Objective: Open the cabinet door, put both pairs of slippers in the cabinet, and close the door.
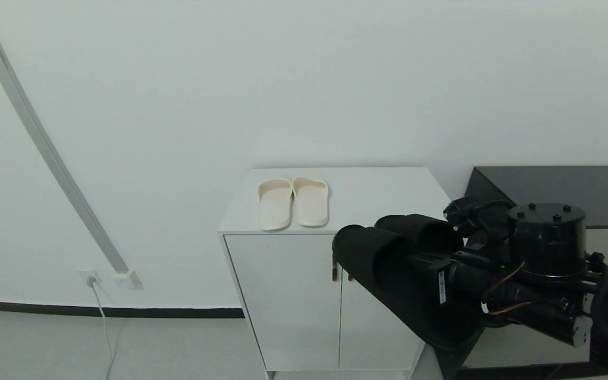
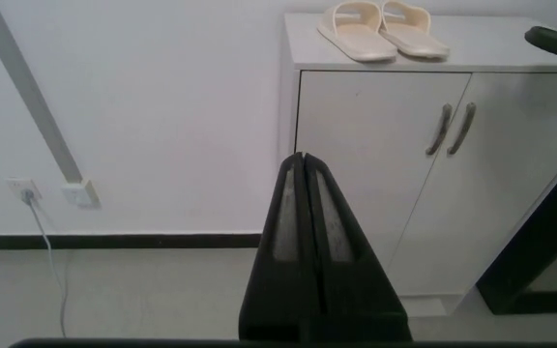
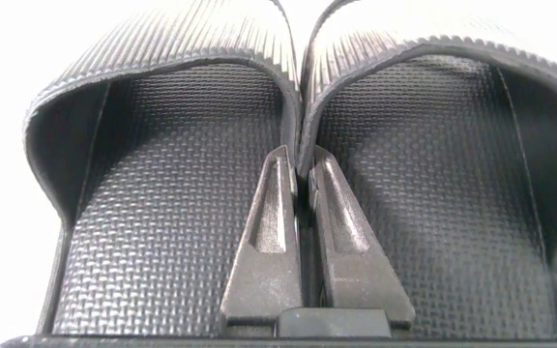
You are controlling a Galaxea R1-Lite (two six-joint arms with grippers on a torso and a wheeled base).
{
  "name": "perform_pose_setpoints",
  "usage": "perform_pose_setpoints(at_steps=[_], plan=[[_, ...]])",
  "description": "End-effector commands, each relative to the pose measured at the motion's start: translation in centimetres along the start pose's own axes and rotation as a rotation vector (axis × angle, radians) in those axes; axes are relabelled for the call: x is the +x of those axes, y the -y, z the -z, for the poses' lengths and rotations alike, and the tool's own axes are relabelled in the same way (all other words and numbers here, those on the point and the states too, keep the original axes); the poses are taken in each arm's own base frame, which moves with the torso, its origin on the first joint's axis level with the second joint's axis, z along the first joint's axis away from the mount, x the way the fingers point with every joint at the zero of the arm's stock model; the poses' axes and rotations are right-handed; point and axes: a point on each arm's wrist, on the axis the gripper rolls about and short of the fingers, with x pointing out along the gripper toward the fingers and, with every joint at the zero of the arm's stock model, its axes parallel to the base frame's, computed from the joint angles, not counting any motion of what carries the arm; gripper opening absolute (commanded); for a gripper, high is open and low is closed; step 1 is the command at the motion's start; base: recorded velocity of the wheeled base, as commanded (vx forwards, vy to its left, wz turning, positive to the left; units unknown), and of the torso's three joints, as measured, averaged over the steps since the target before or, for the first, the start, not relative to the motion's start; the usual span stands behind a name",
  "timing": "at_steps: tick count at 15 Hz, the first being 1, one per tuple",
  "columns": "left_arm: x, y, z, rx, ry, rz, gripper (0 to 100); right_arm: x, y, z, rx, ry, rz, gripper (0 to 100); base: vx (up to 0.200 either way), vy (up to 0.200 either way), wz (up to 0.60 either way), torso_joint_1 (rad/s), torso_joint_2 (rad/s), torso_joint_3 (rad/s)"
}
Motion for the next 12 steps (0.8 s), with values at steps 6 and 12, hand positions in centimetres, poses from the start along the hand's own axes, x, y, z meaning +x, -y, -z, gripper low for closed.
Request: perform_pose_setpoints(at_steps=[6,12], plan=[[0.02,0.0,0.05,0.006,-0.004,0.002,0,-0.81,-0.1,0.22,-0.006,0.004,-0.004,0,0.0,0.0,0.0,-0.145,0.33,0.186],[0.01,0.01,0.05,0.006,-0.002,0.002,100,-0.95,-0.26,0.6,-0.01,-0.007,-0.009,0,0.0,0.0,0.0,-0.216,0.51,0.295]])
